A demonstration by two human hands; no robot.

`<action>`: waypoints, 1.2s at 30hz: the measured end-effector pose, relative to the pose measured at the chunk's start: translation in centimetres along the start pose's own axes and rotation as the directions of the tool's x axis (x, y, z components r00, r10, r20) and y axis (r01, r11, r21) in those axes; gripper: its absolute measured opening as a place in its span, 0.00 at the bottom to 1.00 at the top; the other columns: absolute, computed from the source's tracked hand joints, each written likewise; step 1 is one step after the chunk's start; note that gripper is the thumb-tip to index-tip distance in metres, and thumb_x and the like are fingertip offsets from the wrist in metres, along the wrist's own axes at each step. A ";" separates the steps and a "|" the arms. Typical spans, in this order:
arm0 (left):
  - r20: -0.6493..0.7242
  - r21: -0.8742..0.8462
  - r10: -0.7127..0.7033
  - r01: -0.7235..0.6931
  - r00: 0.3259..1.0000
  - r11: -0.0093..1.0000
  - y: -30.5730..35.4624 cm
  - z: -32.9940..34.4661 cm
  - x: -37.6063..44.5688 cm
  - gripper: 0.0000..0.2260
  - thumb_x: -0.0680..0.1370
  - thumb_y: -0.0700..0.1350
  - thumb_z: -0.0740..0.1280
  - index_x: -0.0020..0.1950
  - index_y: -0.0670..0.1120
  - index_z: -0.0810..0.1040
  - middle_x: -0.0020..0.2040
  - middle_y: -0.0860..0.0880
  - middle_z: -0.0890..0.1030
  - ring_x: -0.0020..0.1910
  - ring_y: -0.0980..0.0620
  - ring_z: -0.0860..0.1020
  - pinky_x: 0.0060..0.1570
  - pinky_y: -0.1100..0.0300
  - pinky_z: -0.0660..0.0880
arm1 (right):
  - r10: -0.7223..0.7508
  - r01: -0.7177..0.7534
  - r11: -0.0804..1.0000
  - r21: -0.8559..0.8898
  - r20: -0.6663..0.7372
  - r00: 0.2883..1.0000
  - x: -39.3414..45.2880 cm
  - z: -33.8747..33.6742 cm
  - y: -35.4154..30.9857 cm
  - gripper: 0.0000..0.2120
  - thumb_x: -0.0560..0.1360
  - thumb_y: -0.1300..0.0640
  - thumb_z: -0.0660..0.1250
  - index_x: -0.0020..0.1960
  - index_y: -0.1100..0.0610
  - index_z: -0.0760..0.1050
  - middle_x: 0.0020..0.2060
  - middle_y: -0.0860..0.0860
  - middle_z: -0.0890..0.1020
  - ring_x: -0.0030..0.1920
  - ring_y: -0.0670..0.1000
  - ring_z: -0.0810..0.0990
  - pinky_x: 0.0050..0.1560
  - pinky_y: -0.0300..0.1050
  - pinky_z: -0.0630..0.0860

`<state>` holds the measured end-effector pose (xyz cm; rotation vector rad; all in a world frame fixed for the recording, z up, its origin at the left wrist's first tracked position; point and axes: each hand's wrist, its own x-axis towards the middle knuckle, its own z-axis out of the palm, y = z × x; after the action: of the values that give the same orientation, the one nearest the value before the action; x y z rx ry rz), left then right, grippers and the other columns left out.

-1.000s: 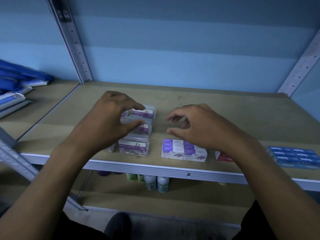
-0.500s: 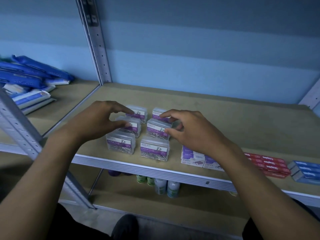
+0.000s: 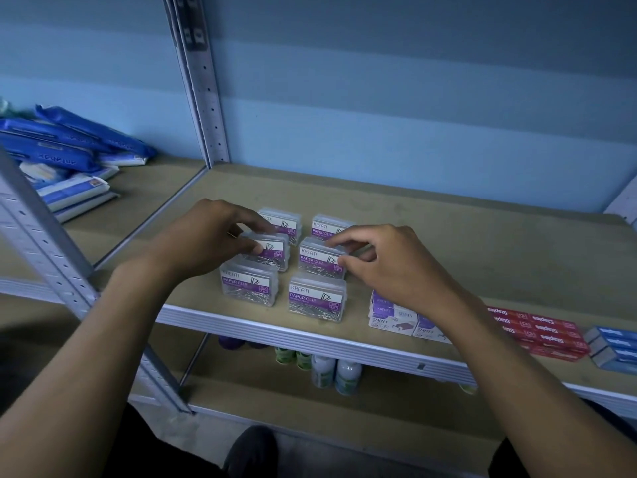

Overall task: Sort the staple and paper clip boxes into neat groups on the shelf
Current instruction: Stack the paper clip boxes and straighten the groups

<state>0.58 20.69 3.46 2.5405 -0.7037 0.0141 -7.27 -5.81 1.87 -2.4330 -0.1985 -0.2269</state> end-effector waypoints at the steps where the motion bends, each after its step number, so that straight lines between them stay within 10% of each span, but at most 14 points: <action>1: -0.003 -0.004 0.008 -0.009 1.000 1.000 0.0 -0.1 -0.1 0.16 0.74 0.44 0.74 0.59 0.58 0.82 0.59 0.57 0.82 0.50 0.55 0.80 0.53 0.55 0.78 | 0.002 -0.002 1.000 0.013 -0.004 1.000 -0.1 -0.1 -0.1 0.13 0.75 0.55 0.72 0.57 0.42 0.84 0.45 0.42 0.85 0.40 0.39 0.84 0.47 0.37 0.81; 15: 0.004 -0.044 0.140 -0.139 0.990 0.989 0.4 -0.4 -2.2 0.13 0.75 0.45 0.72 0.57 0.59 0.82 0.57 0.59 0.82 0.55 0.59 0.80 0.57 0.56 0.77 | -0.023 0.023 1.000 -0.001 0.095 0.995 -2.1 -1.1 -1.6 0.11 0.76 0.54 0.72 0.55 0.40 0.83 0.47 0.39 0.84 0.44 0.35 0.82 0.41 0.24 0.73; 27: 0.136 -0.018 0.148 -0.146 0.980 0.989 -0.4 -0.3 -2.1 0.12 0.78 0.51 0.67 0.59 0.62 0.80 0.60 0.61 0.80 0.58 0.59 0.78 0.59 0.53 0.77 | -0.025 0.027 1.000 -0.014 0.158 0.987 -2.1 -1.1 -1.5 0.09 0.77 0.55 0.69 0.54 0.43 0.82 0.45 0.42 0.85 0.47 0.39 0.82 0.53 0.43 0.81; 36: 0.149 -0.140 0.079 -0.058 0.986 0.988 0.1 -0.9 -2.9 0.33 0.64 0.70 0.72 0.68 0.70 0.69 0.68 0.67 0.72 0.66 0.64 0.73 0.66 0.55 0.73 | -0.028 0.031 0.999 -0.024 0.127 0.991 -2.1 -1.4 -2.0 0.13 0.74 0.42 0.72 0.57 0.43 0.81 0.49 0.39 0.83 0.48 0.37 0.81 0.53 0.43 0.81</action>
<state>-1.87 22.45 3.86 2.4044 -0.8229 -0.2028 -9.91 -5.35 3.69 -2.4734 -0.2894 -0.0878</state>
